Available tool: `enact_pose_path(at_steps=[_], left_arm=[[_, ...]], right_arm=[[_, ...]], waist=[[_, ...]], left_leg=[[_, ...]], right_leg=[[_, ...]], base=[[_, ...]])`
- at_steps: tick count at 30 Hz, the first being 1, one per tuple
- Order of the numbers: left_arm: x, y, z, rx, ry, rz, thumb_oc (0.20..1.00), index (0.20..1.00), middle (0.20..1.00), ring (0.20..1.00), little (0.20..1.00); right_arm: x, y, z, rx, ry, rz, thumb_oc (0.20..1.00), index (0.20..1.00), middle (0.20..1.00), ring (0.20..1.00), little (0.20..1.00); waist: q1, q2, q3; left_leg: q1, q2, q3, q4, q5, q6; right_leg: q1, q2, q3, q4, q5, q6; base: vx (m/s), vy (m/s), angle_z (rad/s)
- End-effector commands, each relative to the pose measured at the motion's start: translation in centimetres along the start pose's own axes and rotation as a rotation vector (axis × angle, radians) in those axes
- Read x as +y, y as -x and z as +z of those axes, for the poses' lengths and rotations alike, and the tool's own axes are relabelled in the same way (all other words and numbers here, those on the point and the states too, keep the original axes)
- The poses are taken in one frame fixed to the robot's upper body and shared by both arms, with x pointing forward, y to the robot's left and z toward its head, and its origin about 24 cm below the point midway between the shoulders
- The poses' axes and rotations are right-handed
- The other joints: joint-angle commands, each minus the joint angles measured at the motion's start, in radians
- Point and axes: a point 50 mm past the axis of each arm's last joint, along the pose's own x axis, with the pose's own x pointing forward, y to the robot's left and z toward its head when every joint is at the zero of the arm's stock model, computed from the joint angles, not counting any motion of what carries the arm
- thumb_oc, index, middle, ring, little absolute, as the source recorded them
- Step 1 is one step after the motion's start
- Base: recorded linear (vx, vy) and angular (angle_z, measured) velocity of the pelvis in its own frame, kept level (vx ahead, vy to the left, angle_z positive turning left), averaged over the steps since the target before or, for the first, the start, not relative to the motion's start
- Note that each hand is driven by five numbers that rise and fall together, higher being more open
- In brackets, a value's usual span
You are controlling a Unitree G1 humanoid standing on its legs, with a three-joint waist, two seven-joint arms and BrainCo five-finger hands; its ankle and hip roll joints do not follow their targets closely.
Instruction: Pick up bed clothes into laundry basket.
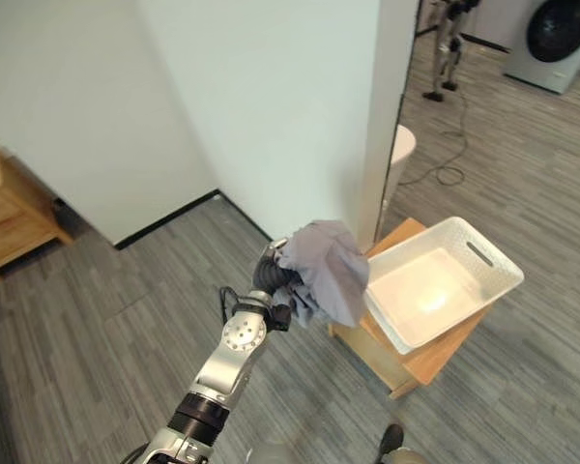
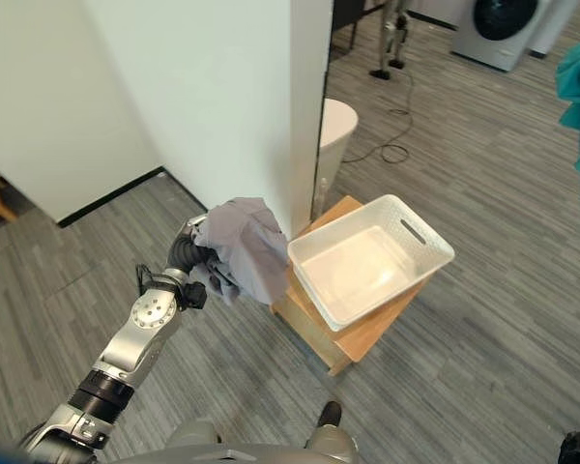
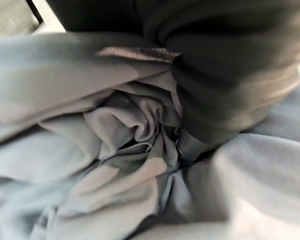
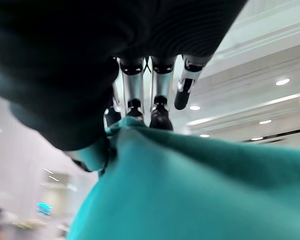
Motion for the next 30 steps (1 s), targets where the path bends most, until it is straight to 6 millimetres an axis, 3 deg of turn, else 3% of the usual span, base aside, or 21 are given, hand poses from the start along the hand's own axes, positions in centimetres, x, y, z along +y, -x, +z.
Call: enact_pose_path(at_steps=[1, 5, 9, 13, 22, 30], left_arm=[[-0.2, -0.1, 3.7, -0.184, 0.005, -0.039, 0.2, 0.2, 0.2, 0.2, 0.2], [-0.3, -0.1, 3.6, -0.175, 0.017, -0.036, 0.2, 0.2, 0.2, 0.2, 0.2], [-0.2, -0.3, 3.6, -0.174, 0.02, -0.015, 0.2, 0.2, 0.2, 0.2, 0.2], [-0.7, -0.5, 3.6, -0.168, 0.004, -0.033, 0.2, 0.2, 0.2, 0.2, 0.2], [-1.3, -0.6, 3.5, -0.159, -0.011, -0.07, 0.2, 0.2, 0.2, 0.2, 0.2], [-1.0, -0.6, 3.2, -0.144, -0.012, -0.063, 0.2, 0.2, 0.2, 0.2, 0.2]], right_arm=[[-3.2, -0.1, 1.4, -0.097, -0.007, -0.132, 0.2, 0.2, 0.2, 0.2, 0.2], [-2.8, 0.7, 1.7, -0.125, -0.06, -0.147, 0.2, 0.2, 0.2, 0.2, 0.2], [-1.2, 1.6, 2.5, -0.154, -0.096, -0.119, 0.2, 0.2, 0.2, 0.2, 0.2], [-0.2, 2.9, 1.7, -0.126, -0.1, -0.117, 0.2, 0.2, 0.2, 0.2, 0.2], [-0.4, 2.4, 1.2, -0.098, -0.054, -0.106, 0.2, 0.2, 0.2, 0.2, 0.2], [0.6, 2.5, 3.3, -0.159, -0.081, -0.081, 0.2, 0.2, 0.2, 0.2, 0.2]], waist=[[0.016, 0.018, -0.035], [-0.011, 0.034, -0.054], [-0.03, 0.048, -0.073], [-0.034, 0.043, -0.082], [-0.028, 0.025, -0.085], [-0.021, 0.019, -0.083]], left_leg=[[0.0, 0.045, 0.038, -0.091, -0.023, 0.008], [0.046, 0.052, 0.063, -0.186, 0.021, 0.003], [0.075, 0.043, 0.077, -0.214, 0.02, 0.008], [0.101, 0.039, 0.091, -0.225, 0.011, 0.009], [0.099, 0.03, 0.093, -0.229, 0.002, 0.014], [0.088, 0.021, 0.086, -0.229, -0.009, 0.02]], right_leg=[[-0.011, -0.011, 0.057, 0.014, -0.09, 0.124], [0.009, 0.003, 0.049, 0.014, -0.103, 0.119], [0.008, 0.0, 0.061, 0.014, -0.094, 0.119], [0.022, -0.016, 0.066, 0.014, -0.084, 0.125], [0.018, -0.029, 0.064, 0.014, -0.072, 0.136], [0.01, -0.043, 0.058, 0.014, -0.058, 0.146]], base=[[0.11, 0.051, 0.44], [0.13, 0.034, 0.21], [0.07, 0.034, 0.05], [0.06, 0.032, -0.07], [0.01, 0.011, -0.01], [0.0, 0.004, 0.0]])
